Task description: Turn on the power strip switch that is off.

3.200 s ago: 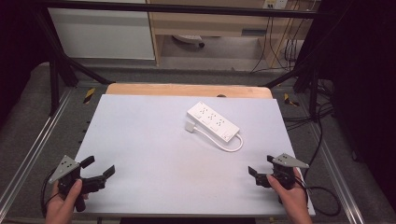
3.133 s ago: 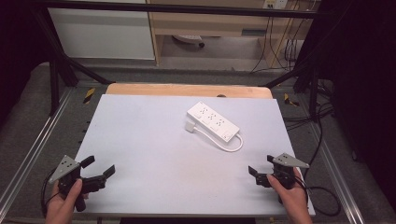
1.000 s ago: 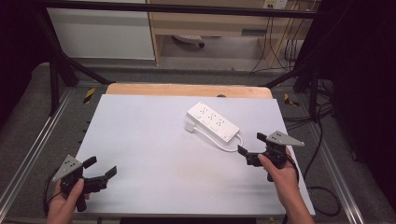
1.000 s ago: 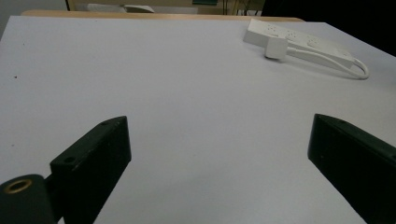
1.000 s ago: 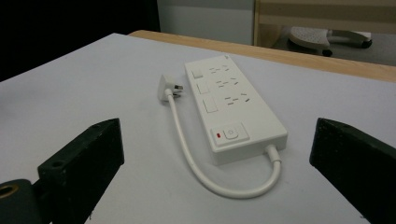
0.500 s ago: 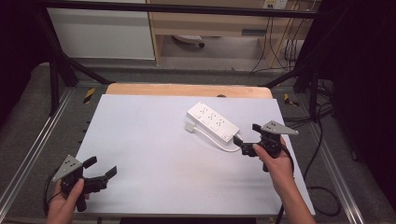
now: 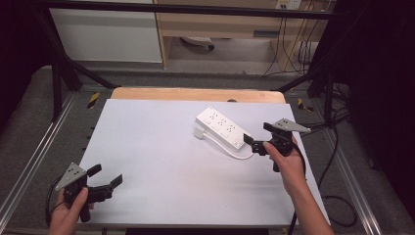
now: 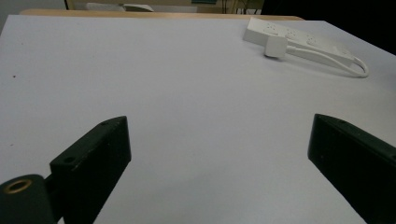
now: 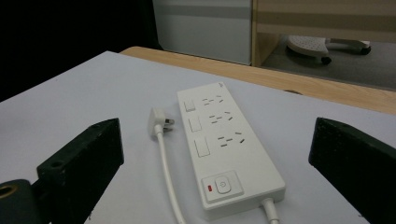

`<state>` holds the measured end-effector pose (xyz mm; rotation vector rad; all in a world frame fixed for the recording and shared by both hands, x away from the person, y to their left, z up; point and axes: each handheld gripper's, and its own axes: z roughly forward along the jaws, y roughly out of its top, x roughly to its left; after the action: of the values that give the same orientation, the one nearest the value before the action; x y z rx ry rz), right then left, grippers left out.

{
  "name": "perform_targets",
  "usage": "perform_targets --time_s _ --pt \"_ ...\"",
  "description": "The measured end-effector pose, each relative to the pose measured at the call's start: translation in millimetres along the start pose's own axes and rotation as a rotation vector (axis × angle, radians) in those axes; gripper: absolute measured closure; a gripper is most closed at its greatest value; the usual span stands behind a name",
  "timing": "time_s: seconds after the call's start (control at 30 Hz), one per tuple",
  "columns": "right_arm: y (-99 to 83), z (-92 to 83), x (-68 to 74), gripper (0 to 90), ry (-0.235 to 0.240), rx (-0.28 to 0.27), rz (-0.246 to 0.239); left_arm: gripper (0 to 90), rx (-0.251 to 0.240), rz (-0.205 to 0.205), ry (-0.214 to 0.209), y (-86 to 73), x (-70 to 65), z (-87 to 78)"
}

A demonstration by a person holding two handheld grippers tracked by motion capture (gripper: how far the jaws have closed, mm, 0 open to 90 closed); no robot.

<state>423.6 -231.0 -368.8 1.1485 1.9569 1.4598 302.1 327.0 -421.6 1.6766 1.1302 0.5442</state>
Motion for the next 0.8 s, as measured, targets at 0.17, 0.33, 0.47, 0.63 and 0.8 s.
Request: perform_targets --time_s 0.17,0.33,0.47,0.63,0.8 --pt "1.6 6.6 -3.2 3.3 -0.01 0.002 0.005 6.0 0.0 -0.003 0.0 -0.1 0.3 -0.1" --pt "4.6 10.8 -3.5 3.6 -0.018 0.0 0.002 6.0 0.0 0.0 0.0 -0.1 0.3 -0.2" --pt "10.6 16.5 -2.8 4.1 -0.022 -0.001 -0.007 6.1 0.001 -0.003 0.0 -0.1 0.0 0.3" --pt "16.3 23.8 -0.9 4.7 -0.026 0.001 -0.021 6.0 0.001 -0.004 0.002 -0.2 0.3 -0.1" --pt "18.4 29.4 -0.4 4.1 -0.018 -0.002 -0.027 6.0 0.002 -0.004 0.0 -0.3 0.2 -0.1"
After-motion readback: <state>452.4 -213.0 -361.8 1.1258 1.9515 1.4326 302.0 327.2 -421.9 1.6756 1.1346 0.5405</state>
